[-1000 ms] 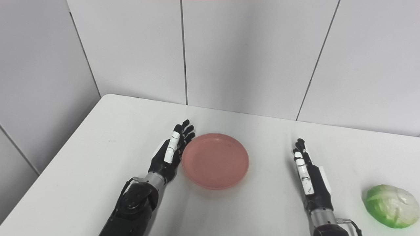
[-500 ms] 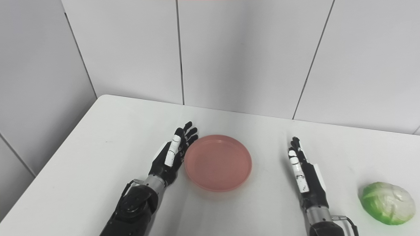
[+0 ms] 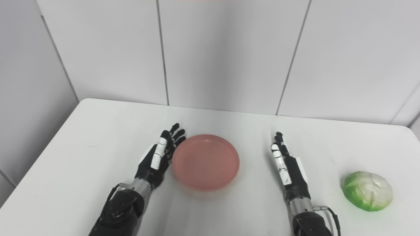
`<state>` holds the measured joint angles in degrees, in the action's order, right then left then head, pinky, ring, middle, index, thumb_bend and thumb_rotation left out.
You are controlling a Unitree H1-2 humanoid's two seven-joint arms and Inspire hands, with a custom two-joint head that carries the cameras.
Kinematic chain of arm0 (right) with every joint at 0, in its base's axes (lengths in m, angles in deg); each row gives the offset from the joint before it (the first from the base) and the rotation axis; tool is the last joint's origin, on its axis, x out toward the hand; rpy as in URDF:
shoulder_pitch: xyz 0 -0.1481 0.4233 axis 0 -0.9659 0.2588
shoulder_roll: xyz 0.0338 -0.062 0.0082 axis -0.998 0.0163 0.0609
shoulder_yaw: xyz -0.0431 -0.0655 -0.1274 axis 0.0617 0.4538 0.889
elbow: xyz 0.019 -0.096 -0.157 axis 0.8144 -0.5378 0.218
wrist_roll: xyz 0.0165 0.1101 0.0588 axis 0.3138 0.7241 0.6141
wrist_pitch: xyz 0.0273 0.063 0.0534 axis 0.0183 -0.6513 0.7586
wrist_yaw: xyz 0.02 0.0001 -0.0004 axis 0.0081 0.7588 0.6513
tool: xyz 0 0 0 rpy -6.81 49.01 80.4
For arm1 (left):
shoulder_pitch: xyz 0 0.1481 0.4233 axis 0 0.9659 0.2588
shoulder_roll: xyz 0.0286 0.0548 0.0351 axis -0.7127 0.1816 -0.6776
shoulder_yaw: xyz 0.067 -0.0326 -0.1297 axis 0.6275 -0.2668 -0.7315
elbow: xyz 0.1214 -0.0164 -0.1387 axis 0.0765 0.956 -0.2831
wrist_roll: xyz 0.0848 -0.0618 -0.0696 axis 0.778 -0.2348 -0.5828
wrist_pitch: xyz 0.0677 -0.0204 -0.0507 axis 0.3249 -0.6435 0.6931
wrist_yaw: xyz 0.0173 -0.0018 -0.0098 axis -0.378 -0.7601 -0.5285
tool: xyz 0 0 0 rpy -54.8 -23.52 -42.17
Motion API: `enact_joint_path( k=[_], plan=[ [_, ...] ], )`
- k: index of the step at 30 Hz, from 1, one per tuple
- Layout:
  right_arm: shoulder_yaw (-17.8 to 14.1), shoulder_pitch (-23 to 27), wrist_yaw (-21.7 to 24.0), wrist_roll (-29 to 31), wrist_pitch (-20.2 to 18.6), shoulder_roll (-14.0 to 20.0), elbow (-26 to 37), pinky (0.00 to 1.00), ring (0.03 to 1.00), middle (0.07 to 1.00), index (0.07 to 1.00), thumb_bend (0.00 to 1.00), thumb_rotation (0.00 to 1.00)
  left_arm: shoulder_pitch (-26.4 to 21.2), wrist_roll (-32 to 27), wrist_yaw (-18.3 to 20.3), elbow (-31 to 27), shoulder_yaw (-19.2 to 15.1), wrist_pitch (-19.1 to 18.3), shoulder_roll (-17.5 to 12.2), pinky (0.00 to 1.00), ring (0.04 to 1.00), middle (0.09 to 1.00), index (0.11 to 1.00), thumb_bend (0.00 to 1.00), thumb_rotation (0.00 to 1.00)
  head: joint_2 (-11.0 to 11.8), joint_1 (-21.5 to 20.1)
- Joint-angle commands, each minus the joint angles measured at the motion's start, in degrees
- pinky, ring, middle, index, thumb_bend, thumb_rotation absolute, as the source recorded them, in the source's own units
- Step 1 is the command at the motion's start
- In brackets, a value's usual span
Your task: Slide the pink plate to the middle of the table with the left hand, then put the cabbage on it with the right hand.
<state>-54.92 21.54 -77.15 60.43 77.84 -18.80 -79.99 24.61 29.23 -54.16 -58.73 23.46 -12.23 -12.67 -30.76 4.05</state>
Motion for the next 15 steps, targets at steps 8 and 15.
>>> enact_joint_path(
  k=[8, 15],
  plan=[
    [1.6, -0.2, -3.7, -7.1, -5.2, 0.1, 8.2, 0.93, 0.942, 0.96, 0.975, 0.57, 0.89, 2.6, 0.3, 4.1, 3.4, 1.6, -2.5, -0.4, 1.0, 0.978, 0.981, 0.988, 0.81, 1.0, 0.2, -4.5],
    [5.0, 0.6, -7.4, -23.0, -8.9, 2.5, 17.6, 0.76, 0.815, 0.872, 0.922, 0.69, 0.88, 2.8, 0.2, 4.1, 3.5, 0.7, -1.8, -1.2, 0.99, 0.973, 0.979, 0.977, 0.81, 1.0, 0.9, -8.3]
  ],
)
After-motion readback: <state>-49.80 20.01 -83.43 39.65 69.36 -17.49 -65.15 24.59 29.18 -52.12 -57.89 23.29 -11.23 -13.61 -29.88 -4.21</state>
